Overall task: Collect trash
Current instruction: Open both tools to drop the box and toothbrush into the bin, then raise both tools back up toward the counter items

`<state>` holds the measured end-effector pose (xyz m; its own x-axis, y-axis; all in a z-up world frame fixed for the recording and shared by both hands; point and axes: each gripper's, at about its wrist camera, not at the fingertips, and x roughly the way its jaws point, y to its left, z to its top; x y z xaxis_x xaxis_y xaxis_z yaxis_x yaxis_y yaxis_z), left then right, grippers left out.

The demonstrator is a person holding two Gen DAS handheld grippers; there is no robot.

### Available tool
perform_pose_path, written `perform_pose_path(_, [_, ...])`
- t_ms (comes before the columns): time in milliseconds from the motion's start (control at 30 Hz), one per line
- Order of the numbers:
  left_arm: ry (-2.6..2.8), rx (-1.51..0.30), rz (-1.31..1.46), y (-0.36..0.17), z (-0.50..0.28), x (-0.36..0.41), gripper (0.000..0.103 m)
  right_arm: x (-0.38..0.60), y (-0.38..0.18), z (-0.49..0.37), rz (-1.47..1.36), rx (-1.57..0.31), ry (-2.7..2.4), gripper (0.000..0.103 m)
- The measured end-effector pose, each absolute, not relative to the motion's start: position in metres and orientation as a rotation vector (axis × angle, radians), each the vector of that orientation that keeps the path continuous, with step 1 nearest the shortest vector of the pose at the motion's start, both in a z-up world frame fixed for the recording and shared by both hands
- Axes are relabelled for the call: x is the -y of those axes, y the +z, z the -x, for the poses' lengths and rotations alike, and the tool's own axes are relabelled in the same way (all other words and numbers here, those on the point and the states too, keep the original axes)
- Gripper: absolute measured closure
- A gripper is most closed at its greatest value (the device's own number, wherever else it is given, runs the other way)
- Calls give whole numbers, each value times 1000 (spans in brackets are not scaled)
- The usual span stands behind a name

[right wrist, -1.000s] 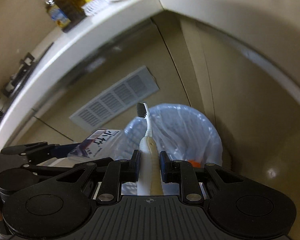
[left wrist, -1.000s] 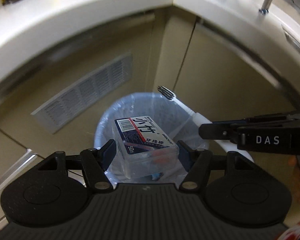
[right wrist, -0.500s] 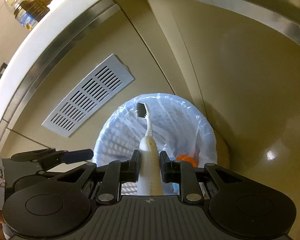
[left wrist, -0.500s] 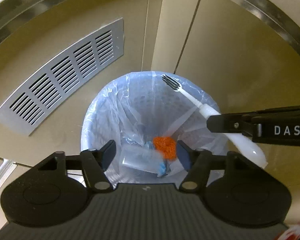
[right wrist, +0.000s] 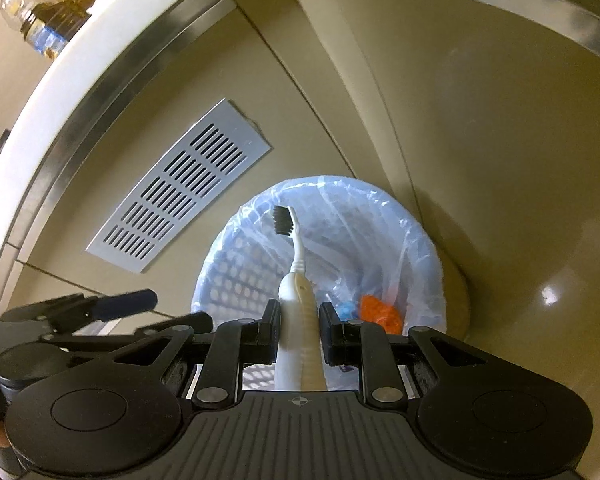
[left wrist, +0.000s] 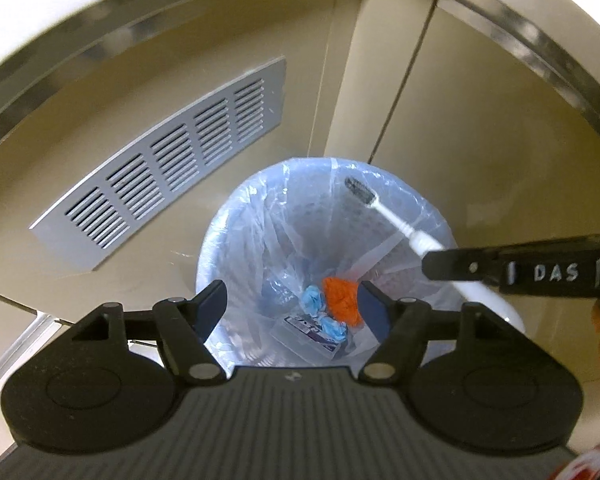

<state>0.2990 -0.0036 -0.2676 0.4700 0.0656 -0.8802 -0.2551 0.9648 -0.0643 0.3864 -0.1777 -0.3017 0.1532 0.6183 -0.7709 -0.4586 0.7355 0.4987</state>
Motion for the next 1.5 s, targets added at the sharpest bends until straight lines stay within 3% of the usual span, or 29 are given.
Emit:
perform_pose_path(300, [219,-1053,222,-261,-291,0,33,160,-306,-390,-141,-1183,773,82])
perform_pose_path(367, [222,-1053,227,-262,-291,-1,33,157,-308,-391,-144,-1183,753,77])
perform_pose_path(433, [226,-1051,228,-262,-290,-2,33,158,-308,-392,-168,-1173,752,47])
perform_pose_path(467, [227,-1051,227,-261,-289,-2,33,160,-307,-391,-178,-1161,751,44])
perform_pose_path(1500, [309,-987,239,-209,-257,20,33,193,-255,-354,-102,-1128,756,44])
